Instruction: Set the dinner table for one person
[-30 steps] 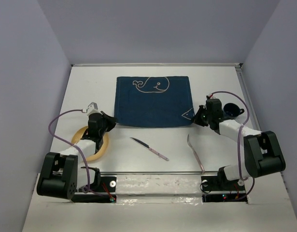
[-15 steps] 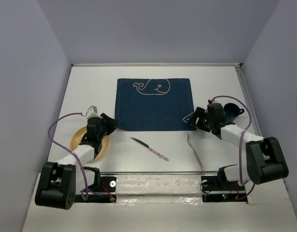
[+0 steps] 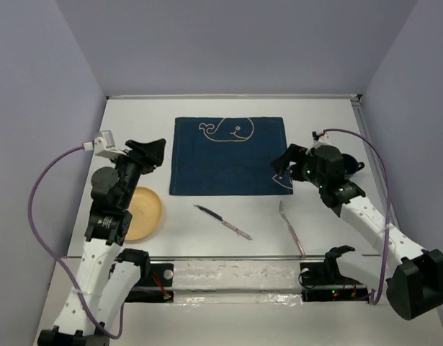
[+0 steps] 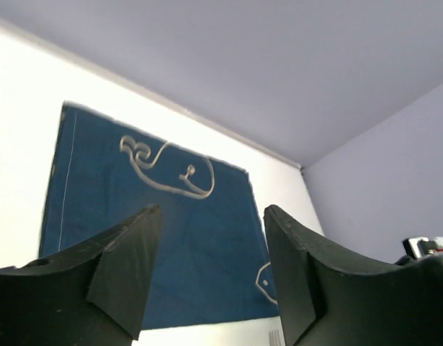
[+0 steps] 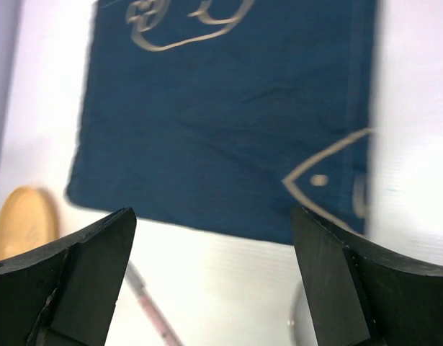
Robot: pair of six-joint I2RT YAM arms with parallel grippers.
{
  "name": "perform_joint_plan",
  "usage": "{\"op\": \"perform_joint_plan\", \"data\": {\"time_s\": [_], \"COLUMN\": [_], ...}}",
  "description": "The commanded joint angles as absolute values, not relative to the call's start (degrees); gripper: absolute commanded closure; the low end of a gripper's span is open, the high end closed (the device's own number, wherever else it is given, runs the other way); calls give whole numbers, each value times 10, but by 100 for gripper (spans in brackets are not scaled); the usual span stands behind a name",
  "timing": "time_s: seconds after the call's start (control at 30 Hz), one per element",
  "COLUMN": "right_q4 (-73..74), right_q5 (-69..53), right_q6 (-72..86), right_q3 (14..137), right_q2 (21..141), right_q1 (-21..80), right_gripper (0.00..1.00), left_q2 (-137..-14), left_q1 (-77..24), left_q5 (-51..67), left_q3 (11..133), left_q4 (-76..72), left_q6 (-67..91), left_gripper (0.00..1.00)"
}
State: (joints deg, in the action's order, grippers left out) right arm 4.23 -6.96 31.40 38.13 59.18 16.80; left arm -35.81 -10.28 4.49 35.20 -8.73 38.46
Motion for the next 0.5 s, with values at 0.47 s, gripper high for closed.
{"op": "perform_joint_plan", "data": {"time_s": [0.47], "right_q4": [-59], "right_q5": [120], "right_q6": [389], "right_q3": [740], "right_q2": [1017], "right_q1": [623], "right_gripper": [25], "left_q2": [-206], "left_q1": [-131], "left_q5": [-94], "left_q3": [477], "left_q4": [91], "left_q6": [136], "left_gripper": [1]}}
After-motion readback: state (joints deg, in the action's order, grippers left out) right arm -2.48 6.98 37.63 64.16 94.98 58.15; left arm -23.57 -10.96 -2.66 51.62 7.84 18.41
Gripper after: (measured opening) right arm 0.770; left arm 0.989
